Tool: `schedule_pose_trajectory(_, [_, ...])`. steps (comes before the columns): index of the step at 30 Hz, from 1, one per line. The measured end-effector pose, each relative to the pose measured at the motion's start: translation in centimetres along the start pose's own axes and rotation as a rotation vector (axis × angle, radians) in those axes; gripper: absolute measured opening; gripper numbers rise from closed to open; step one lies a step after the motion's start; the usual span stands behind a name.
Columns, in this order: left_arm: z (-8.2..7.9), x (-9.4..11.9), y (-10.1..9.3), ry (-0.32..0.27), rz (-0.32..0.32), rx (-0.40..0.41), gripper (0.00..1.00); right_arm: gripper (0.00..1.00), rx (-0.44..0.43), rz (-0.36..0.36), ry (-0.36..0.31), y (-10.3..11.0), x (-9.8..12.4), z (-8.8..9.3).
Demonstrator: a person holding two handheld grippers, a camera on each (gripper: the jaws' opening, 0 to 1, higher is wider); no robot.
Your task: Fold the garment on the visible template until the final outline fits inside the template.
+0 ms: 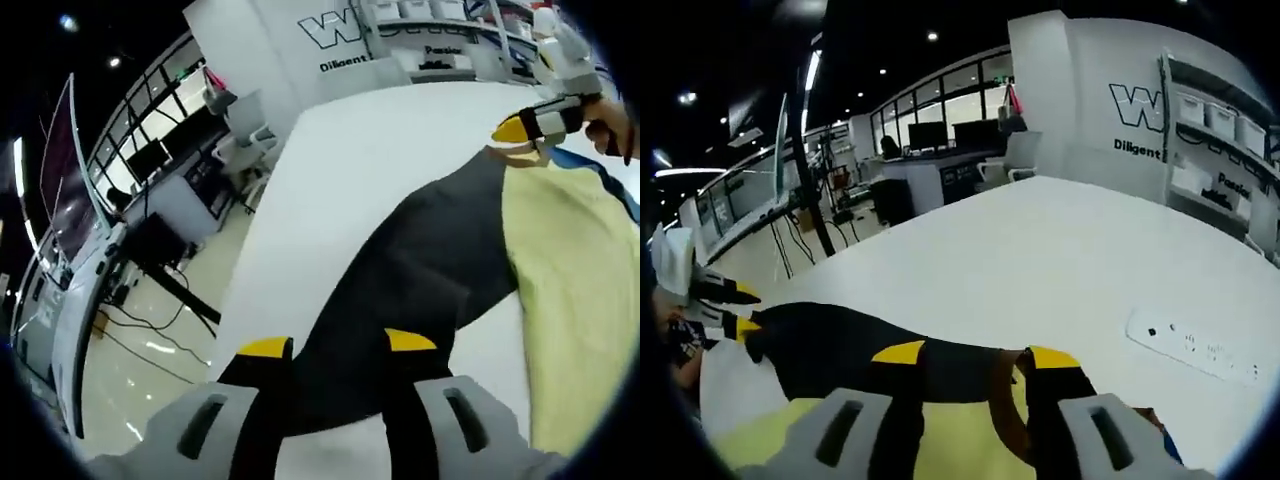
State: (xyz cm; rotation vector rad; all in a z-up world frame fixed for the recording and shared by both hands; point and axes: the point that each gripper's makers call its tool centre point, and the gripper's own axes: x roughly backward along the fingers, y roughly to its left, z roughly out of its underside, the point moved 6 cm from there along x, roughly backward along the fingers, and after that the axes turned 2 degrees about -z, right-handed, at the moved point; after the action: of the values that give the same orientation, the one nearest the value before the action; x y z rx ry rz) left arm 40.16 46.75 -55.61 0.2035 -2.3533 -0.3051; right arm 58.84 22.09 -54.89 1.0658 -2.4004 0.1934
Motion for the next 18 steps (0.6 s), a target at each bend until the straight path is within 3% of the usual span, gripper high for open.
schedule_pose_trajectory(1, [-0.3,0.2,-0.6,-0.017,0.029,0.028,0.44,0.47,-0.004,-0.001,-0.001,0.1,0.4,0.0])
schedule_pose_trajectory(3, [-0.2,0.6,-1.1,0.005,0.051,0.052,0.47,0.54,-0.054,-0.013,0.006,0.5,1.6,0.1])
schedule_pose_trajectory(6, [-0.2,1.4,-2.0,0.002,0.084,0.068,0.49,0.59,-0.057,-0.018,-0.005,0.8,3.1,0.1])
schedule_pose_trajectory(18, [-1.1,2.0,-4.4,-0.037,0.147,0.060,0.48,0.58,-0.045,0.060,-0.007,0.2,9.4,2.0])
